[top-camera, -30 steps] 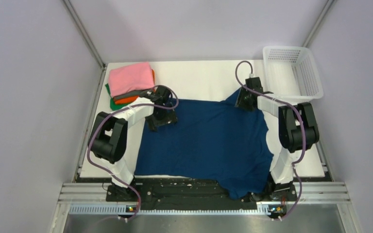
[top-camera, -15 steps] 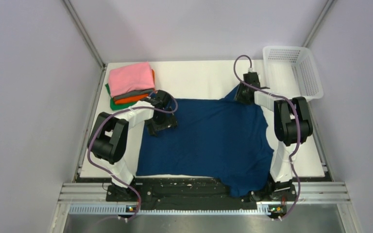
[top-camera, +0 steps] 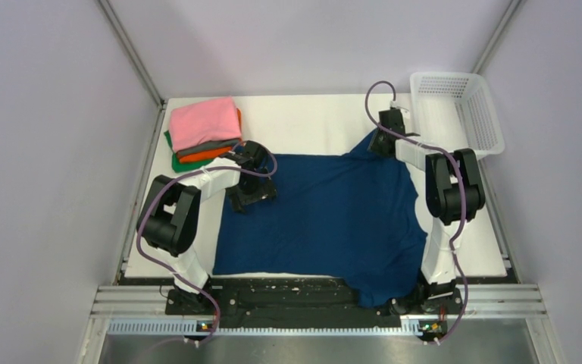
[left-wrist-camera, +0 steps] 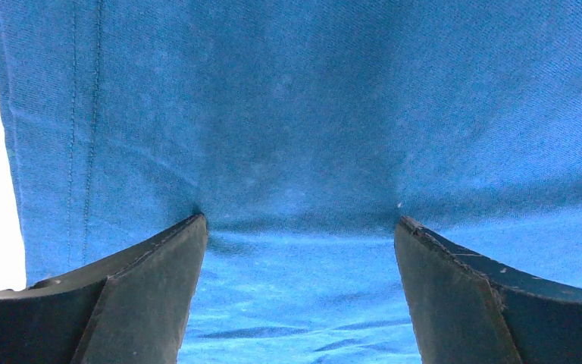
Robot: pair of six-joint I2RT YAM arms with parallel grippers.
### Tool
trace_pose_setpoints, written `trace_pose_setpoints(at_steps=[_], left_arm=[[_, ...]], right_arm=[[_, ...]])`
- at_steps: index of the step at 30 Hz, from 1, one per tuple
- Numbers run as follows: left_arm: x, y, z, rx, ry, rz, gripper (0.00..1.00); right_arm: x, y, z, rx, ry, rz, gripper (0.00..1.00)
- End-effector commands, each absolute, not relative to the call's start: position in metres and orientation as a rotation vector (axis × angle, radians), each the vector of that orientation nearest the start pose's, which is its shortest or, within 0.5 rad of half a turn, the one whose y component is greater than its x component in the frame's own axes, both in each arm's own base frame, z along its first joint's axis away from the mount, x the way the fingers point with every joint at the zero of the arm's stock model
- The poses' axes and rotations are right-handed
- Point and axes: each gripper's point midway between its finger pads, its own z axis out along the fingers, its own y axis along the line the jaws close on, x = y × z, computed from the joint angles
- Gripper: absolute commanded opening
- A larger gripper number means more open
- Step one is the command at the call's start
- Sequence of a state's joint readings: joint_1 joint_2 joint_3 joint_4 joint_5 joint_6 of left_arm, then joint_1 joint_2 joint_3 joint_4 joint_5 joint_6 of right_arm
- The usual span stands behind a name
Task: Fold and stack the t-shirts
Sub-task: Flatten out the tshirt
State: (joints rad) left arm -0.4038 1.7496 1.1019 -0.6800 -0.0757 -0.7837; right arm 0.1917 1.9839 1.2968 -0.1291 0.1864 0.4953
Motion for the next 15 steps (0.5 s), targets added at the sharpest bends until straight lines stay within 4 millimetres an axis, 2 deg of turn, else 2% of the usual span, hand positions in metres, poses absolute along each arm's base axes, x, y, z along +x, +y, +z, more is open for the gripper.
trace_pose_setpoints(at_steps=[1,4,7,11,15], left_arm=[[0.283,-0.138,0.004,-0.583,2.898,-0.042,0.98],[0.284,-0.139,0.003,-0.585,2.897,-0.048,0.98],[0.284,-0.140,0.004,-0.586,2.896,-0.049,0.98],[0.284,-0.139,0.004,-0.586,2.897,-0.046,0.98],[0.284,-0.139,0.005,-0.586,2.897,-0.042,0.98]], right_arm=[[0.516,0.084,0.055,0.449,2.258,0.110,0.31],[0.518,0.084,0.053,0.441,2.263,0.111,0.15],[0.517,0.085,0.047,0.437,2.283,0.109,0.09],[0.511,0.087,0.042,0.429,2.321,0.112,0.13],[0.499,0.077,0.044,0.408,2.344,0.043,0.18]])
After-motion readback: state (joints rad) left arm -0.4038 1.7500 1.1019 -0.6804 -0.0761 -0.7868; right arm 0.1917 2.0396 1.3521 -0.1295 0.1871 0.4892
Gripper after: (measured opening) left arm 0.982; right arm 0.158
